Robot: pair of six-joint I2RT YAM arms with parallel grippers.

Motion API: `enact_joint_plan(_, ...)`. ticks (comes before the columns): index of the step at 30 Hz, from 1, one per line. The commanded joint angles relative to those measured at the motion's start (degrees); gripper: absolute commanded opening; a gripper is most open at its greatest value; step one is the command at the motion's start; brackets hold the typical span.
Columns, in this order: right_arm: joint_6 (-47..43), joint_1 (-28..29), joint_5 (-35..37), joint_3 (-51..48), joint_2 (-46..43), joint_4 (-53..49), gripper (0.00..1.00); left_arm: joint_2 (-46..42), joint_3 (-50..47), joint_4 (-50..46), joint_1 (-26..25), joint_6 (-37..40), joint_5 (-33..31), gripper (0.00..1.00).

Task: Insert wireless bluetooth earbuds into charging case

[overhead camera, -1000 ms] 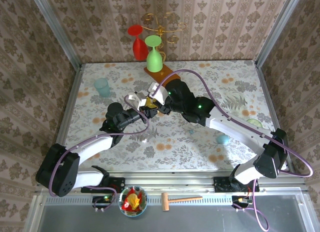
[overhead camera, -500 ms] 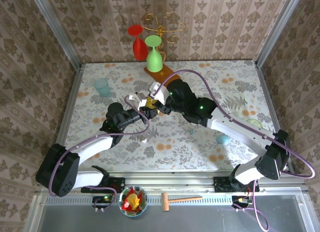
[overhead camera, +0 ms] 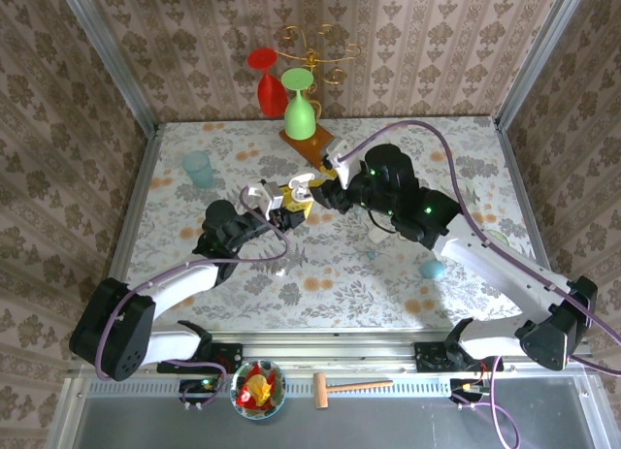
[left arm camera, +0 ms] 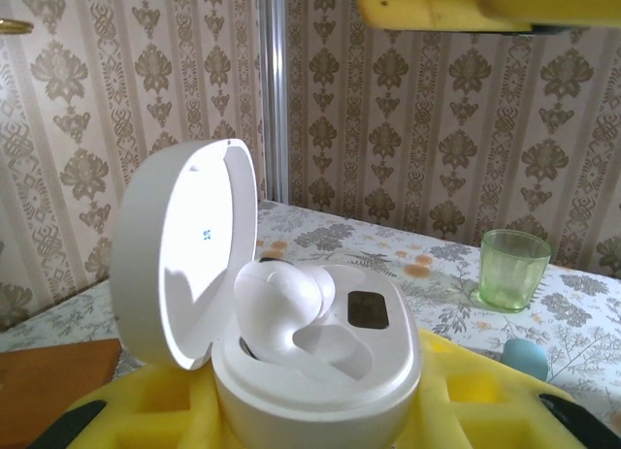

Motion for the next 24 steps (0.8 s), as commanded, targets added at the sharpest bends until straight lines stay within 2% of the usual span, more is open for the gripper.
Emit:
enact_joint_plan(1, 7.7, -0.3, -6.9, 2.4, 1.5, -2.1, 0.40, 0.1, -0.9, 4.1, 0.5, 4.4, 3.8, 0.05)
enact_joint_plan(8, 10.5, -0.4, -11.9, 3.6, 3.8, -4.4, 0.32, 1.0, -1.2, 7.4, 0.9, 6.5, 5.5, 0.05)
enact_joint_plan(15, 10.9, -0.7, -11.4, 3.6, 4.4, -5.1, 0.32, 1.8, -1.3, 9.4, 1.1, 6.8, 6.5, 0.04)
enact_joint_plan(24, 10.2, -0.7, -10.4, 5.8, 7.6, -6.8, 0.33, 1.2, -0.8, 7.1, 1.2, 6.1, 6.5, 0.05)
